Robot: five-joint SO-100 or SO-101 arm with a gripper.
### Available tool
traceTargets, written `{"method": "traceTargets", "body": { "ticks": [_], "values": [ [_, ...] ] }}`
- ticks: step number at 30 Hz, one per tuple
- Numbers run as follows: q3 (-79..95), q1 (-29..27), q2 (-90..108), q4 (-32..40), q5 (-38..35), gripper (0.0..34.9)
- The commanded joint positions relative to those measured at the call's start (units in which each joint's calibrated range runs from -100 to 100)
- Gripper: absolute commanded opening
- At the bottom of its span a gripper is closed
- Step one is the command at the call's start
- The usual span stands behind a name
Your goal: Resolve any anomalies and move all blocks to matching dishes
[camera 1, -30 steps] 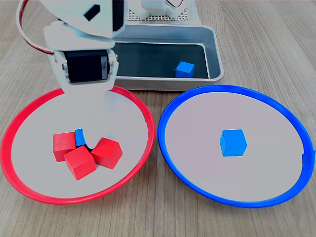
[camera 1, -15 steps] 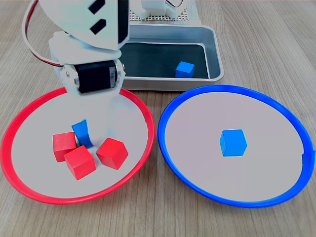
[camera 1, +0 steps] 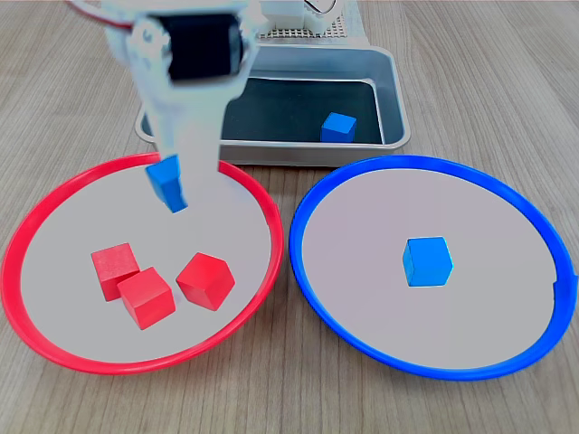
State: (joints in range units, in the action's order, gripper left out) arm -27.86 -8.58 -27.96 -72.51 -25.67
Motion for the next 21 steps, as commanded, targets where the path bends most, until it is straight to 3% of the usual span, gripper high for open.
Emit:
{"method": "traceTargets", "body": {
  "ticks": [1,8,11,14,18,21],
  "values": [
    [0.87,6.47,9.67,0.41,4.05,0.3],
    [4.24,19.93,5.06,6.6,9.87,2.0],
    [1.23,21.15,-0.05,8.25,10.5,5.7],
    [-2.59,20.87,-4.83,8.91,10.16,12.6],
    [-4.05,20.21,-7.56,9.49,9.04,18.0],
    [-1.95,19.93,-5.6,8.42,8.25,17.4]
  ]
}}
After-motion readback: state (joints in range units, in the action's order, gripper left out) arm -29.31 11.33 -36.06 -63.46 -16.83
